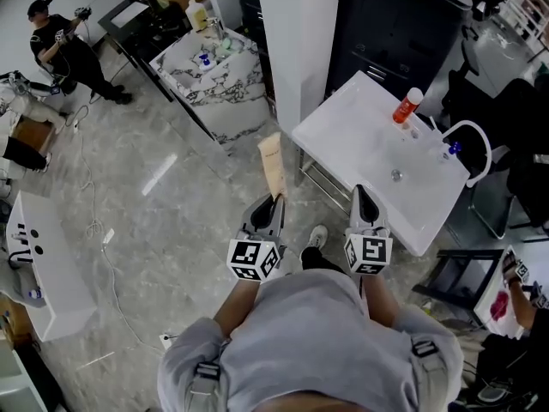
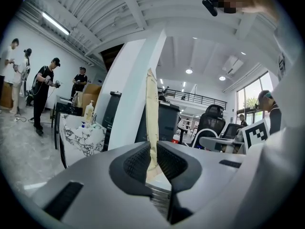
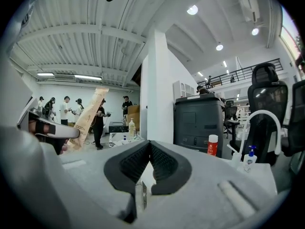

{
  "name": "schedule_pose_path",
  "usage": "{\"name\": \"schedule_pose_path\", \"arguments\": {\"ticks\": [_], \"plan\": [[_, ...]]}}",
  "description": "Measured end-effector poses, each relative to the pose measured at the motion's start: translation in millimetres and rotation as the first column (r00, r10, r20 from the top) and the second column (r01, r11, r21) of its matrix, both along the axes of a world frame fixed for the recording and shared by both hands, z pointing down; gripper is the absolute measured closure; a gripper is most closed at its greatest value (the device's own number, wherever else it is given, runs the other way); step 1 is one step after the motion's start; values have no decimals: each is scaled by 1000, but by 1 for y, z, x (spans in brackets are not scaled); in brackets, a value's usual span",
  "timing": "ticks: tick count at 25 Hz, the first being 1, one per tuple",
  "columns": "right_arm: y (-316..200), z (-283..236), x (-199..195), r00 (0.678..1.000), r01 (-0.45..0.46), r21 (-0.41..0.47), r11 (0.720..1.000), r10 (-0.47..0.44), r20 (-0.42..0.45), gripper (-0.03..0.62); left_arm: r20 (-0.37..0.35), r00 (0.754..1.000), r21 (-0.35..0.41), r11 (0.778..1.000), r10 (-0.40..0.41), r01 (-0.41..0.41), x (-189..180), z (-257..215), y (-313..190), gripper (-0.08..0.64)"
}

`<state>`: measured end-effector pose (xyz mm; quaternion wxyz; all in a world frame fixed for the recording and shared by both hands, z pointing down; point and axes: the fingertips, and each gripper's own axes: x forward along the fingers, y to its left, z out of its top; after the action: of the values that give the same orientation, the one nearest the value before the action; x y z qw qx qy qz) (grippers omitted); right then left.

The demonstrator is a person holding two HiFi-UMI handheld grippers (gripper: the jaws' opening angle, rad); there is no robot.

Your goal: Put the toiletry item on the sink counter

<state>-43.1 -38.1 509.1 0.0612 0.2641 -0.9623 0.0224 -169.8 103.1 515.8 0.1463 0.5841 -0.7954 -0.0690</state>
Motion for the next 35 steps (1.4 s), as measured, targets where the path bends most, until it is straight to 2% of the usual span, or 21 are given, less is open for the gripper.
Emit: {"name": "schedule_pose_path", "arguments": {"ticks": [10, 16, 23, 29, 33, 35], "plan": [[-103, -5, -41, 1000, -1, -4, 1000, 1, 28, 588, 40, 999, -28, 999, 19, -18, -40, -10, -103, 523], [-163, -5, -37, 998, -48, 3, 999, 48, 36, 588, 45, 997, -41, 997, 63, -61, -50, -10, -169, 523], [-200, -7, -23, 992, -125, 6, 992, 125, 27, 588, 73, 988, -38, 990, 135, -133, -53, -18, -224, 523], [-212, -2, -8, 975, -223, 4, 975, 223, 7, 588, 57, 970, -59, 971, 237, -233, -58, -10, -257, 523], [-220, -8, 0, 951, -310, 2, 951, 310, 4, 588, 30, 946, -75, 945, 322, -320, -59, -9, -279, 523], [-224, -14, 1, 935, -355, -1, 935, 354, 14, 588, 22, 927, -89, 924, 375, -371, -59, -7, -290, 523]]}}
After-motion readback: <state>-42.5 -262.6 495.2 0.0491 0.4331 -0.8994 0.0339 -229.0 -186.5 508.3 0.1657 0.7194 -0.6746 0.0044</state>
